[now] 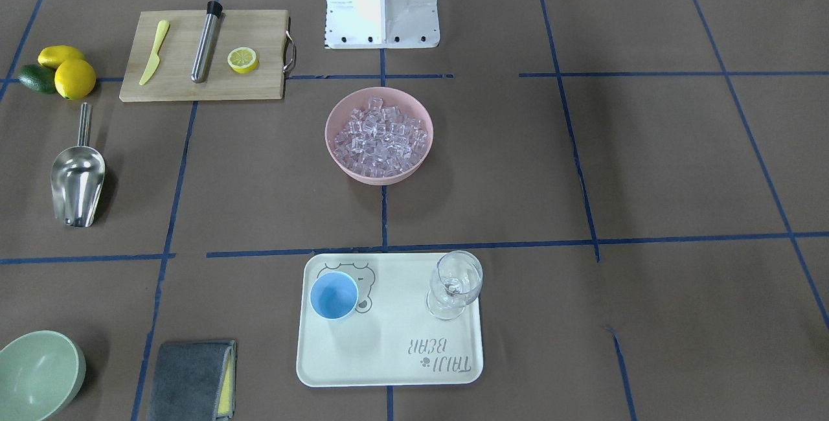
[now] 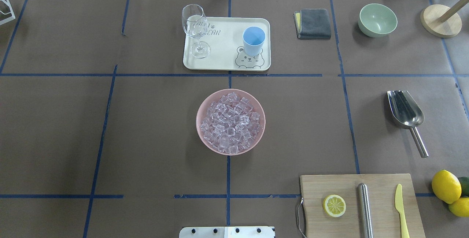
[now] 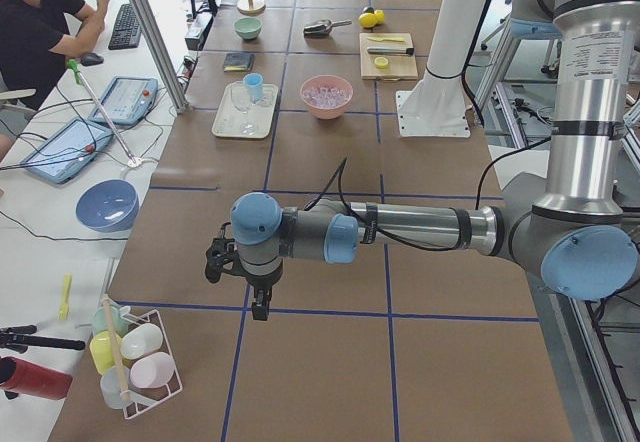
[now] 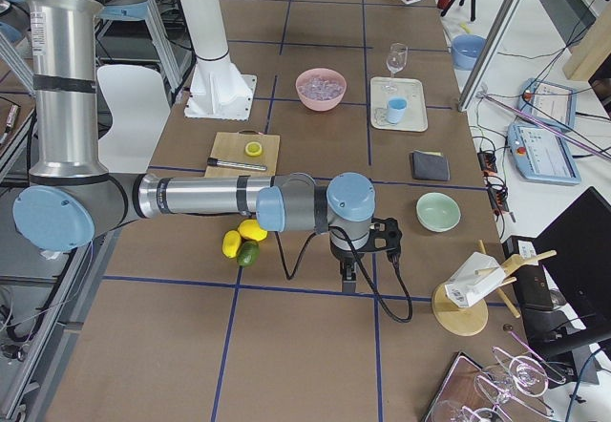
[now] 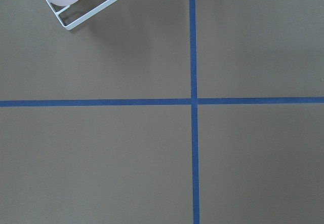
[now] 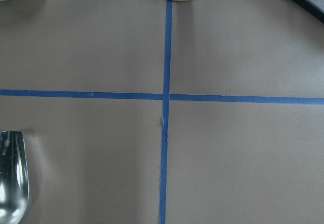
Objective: Put ice in cup with scoop
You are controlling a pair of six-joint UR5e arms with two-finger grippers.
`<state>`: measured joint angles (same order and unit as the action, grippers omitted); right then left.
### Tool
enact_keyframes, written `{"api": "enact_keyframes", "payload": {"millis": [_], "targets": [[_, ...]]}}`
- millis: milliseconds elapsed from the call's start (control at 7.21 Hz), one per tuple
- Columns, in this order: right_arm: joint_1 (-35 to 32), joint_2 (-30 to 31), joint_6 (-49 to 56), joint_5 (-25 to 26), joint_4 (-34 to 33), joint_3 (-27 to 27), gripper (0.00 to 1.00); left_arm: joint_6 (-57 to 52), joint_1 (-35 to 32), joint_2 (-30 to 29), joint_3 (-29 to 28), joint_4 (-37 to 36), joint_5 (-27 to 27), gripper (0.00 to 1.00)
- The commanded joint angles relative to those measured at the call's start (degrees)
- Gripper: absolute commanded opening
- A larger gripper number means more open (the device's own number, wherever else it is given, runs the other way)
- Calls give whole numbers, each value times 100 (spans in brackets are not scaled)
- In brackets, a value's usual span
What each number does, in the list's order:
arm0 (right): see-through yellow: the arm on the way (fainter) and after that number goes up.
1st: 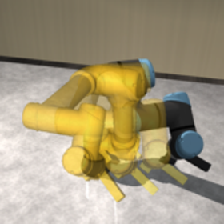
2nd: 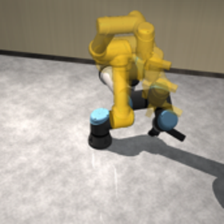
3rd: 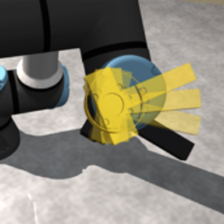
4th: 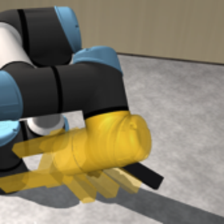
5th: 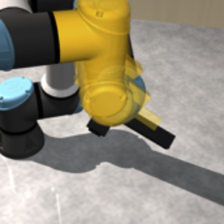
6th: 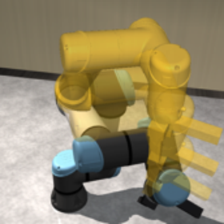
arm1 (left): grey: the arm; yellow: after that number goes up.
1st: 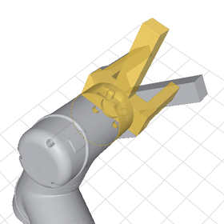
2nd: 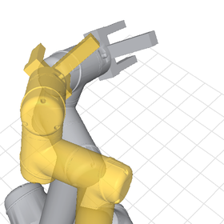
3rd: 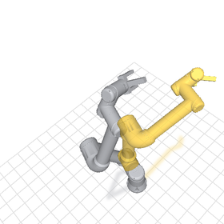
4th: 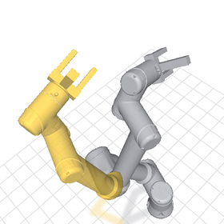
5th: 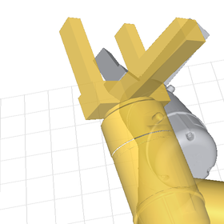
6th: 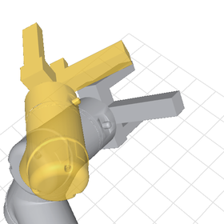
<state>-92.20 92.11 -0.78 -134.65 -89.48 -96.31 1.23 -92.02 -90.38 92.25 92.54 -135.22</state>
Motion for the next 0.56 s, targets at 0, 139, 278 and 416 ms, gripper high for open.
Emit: {"api": "enact_keyframes", "payload": {"millis": [0, 139, 278, 416], "targets": [[0, -8, -10, 0, 1, -2, 100, 0, 0, -14, 4, 9, -4, 100], [0, -9, -28, -26, -8, 7, 100, -9, 9, -32, 4, 79, -4, 100], [0, -9, -19, -26, -8, 16, 100, -9, 9, -41, 13, 515, -13, 100], [131, -104, -19, -18, 1, 25, 100, -26, 139, -41, 4, 1058, -91, 100]]}}
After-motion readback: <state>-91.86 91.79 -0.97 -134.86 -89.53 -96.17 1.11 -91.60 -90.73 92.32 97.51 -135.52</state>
